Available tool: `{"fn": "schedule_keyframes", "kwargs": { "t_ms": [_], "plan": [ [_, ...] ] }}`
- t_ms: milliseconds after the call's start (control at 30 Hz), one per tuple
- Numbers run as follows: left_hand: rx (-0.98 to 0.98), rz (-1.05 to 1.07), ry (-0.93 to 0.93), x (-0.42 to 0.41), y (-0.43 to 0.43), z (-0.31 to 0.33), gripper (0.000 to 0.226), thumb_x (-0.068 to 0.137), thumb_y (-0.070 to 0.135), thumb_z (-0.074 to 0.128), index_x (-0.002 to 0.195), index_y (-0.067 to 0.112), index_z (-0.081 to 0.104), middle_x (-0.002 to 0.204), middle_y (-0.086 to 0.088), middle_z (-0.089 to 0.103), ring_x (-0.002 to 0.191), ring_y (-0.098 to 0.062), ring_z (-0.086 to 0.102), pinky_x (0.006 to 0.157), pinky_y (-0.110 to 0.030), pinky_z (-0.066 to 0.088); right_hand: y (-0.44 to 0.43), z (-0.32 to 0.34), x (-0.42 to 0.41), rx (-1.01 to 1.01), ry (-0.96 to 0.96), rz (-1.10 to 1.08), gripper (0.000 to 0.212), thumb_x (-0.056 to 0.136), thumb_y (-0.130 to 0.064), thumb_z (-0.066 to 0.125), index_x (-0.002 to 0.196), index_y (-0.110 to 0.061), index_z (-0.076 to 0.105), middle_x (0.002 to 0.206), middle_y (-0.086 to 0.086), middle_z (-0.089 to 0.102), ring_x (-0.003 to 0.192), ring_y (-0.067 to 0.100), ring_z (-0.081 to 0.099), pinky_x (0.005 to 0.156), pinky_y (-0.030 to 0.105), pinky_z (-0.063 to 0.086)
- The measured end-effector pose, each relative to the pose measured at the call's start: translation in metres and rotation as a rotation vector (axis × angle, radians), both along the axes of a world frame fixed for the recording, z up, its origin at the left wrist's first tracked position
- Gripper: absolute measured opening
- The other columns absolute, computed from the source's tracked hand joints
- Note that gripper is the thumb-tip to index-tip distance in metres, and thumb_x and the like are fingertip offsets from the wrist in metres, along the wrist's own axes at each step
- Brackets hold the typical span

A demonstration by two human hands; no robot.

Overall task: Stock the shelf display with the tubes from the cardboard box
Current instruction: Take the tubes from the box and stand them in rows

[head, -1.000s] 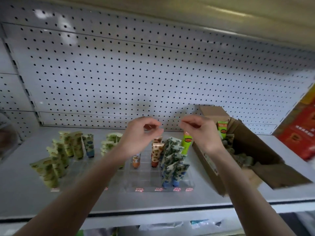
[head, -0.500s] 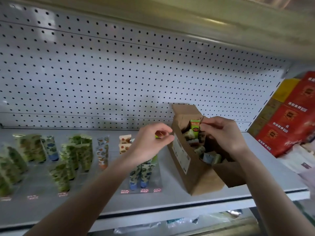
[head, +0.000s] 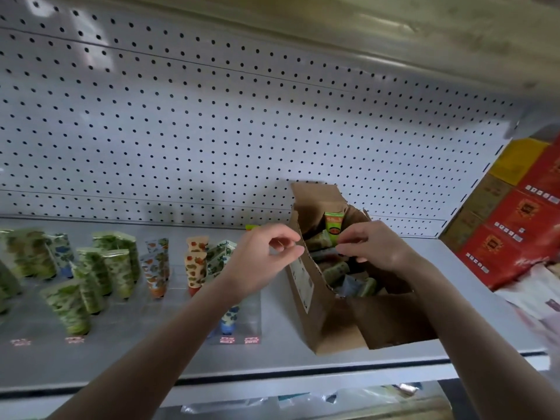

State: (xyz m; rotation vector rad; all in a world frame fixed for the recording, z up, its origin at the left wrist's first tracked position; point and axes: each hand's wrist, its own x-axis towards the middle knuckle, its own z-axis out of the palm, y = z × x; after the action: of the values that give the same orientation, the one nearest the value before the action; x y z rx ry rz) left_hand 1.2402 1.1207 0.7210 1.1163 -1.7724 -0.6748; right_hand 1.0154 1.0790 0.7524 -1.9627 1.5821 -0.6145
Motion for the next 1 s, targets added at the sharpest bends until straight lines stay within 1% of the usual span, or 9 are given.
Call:
{"fn": "schedule_keyframes", "kwargs": {
  "t_ms": [67,167,300,467,633,733,800,900,1000],
  "plan": [
    [0.012,0.029,0.008,-0.001,-0.001,-0.001,0.014,0.085,0.022,0.066,0.097,0.016,0.069,0.089,0.006,0.067,0.084,-0.003,0.058,0.073,-0.01,0.043,-0.008,-0.004,-0.001,0.016,0.086,0.05,0.011,0.081,-0.018,0.072,0.09,-0.019,0.068,0.082,-0.009,0.066,0.078,0.007,0.061,0.066,0.016,0.049],
    [0.022,0.068,0.015,-0.002,0.0,0.0,0.011,0.084,0.021,0.066,0.094,0.016,0.069,0.087,0.008,0.066,0.083,-0.001,0.057,0.072,-0.007,0.042,-0.018,-0.012,-0.002,0.027,0.265,0.118,0.016,0.08,-0.02,0.072,0.096,-0.017,0.073,0.089,-0.005,0.069,0.087,0.013,0.064,0.08,0.026,0.049],
    [0.013,0.101,-0.015,-0.002,-0.001,0.001,0.008,0.084,0.02,0.065,0.091,0.017,0.068,0.086,0.013,0.064,0.085,0.002,0.055,0.071,-0.003,0.039,-0.023,-0.021,0.001,0.094,0.428,0.222,0.028,0.083,-0.024,0.07,0.11,-0.017,0.069,0.094,-0.006,0.066,0.089,0.011,0.061,0.077,0.022,0.045],
    [0.028,0.112,-0.013,-0.002,-0.003,0.0,0.009,0.084,0.021,0.066,0.092,0.018,0.069,0.087,0.009,0.066,0.082,-0.001,0.057,0.071,-0.008,0.042,-0.024,-0.023,0.005,0.094,0.581,0.263,0.028,0.09,-0.014,0.06,0.117,-0.019,0.066,0.115,0.0,0.066,0.101,0.014,0.06,0.082,0.019,0.041],
    [0.022,0.11,-0.029,-0.001,-0.002,-0.001,0.011,0.084,0.022,0.065,0.094,0.018,0.069,0.088,0.008,0.066,0.083,-0.002,0.058,0.074,-0.013,0.044,-0.023,-0.022,-0.002,0.037,0.653,0.266,0.028,0.089,-0.01,0.056,0.114,-0.017,0.067,0.105,-0.002,0.064,0.089,0.011,0.052,0.075,0.018,0.037],
    [0.024,0.103,-0.005,0.0,0.0,0.0,0.012,0.084,0.022,0.065,0.094,0.017,0.069,0.088,0.008,0.067,0.082,-0.002,0.058,0.074,-0.012,0.044,-0.025,-0.019,-0.014,-0.048,0.525,0.208,0.01,0.086,-0.018,0.064,0.093,-0.014,0.069,0.078,-0.011,0.056,0.078,0.01,0.051,0.071,0.022,0.038],
    [0.032,0.089,0.007,0.002,0.002,0.001,0.013,0.084,0.023,0.065,0.095,0.017,0.069,0.089,0.008,0.066,0.083,-0.001,0.057,0.073,-0.011,0.044,-0.021,-0.011,-0.02,-0.044,0.31,0.122,0.012,0.082,-0.021,0.07,0.084,-0.011,0.065,0.072,-0.006,0.059,0.069,0.01,0.053,0.069,0.027,0.042],
    [0.033,0.07,0.001,0.005,0.004,0.003,0.014,0.085,0.024,0.064,0.097,0.018,0.069,0.09,0.008,0.067,0.084,-0.001,0.058,0.074,-0.011,0.045,-0.007,0.004,-0.017,-0.014,-0.068,0.014,0.01,0.083,-0.017,0.069,0.086,-0.009,0.063,0.069,-0.003,0.06,0.058,0.007,0.053,0.056,0.018,0.044],
    [0.025,0.026,0.015,0.004,0.008,0.004,0.015,0.086,0.024,0.064,0.097,0.016,0.069,0.09,0.007,0.067,0.086,-0.004,0.06,0.079,-0.02,0.048,0.009,0.019,-0.004,0.024,-0.415,0.023,0.008,0.087,-0.009,0.062,0.095,-0.008,0.058,0.071,0.001,0.06,0.053,0.01,0.053,0.052,0.019,0.048]
  ]
}}
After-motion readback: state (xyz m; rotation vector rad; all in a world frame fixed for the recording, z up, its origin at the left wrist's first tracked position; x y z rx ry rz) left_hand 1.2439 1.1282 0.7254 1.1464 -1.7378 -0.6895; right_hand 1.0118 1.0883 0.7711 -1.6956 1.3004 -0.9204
